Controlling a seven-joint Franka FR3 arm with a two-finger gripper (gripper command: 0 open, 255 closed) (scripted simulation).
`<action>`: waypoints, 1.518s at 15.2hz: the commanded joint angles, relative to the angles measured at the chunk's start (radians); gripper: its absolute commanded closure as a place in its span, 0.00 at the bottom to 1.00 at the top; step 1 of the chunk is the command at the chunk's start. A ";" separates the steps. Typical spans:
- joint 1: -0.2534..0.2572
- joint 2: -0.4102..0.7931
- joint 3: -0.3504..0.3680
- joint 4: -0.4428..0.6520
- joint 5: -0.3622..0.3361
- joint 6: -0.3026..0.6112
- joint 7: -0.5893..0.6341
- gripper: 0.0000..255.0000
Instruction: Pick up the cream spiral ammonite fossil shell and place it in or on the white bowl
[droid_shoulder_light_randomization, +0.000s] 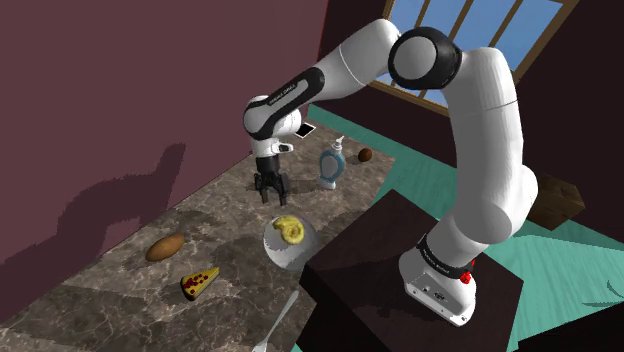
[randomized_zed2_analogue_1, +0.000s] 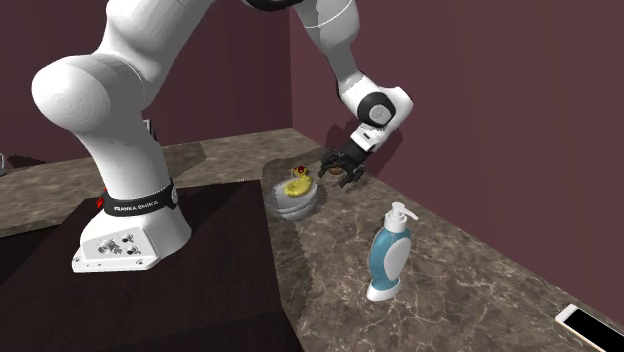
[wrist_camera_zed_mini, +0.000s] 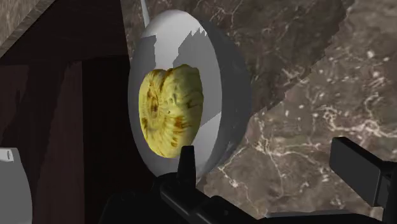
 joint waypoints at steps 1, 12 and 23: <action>0.002 0.050 -0.011 0.059 0.019 -0.053 0.044 0.00; 0.010 0.064 -0.009 0.004 0.023 0.017 0.041 0.00; 0.011 0.069 -0.010 0.012 0.021 0.014 0.042 1.00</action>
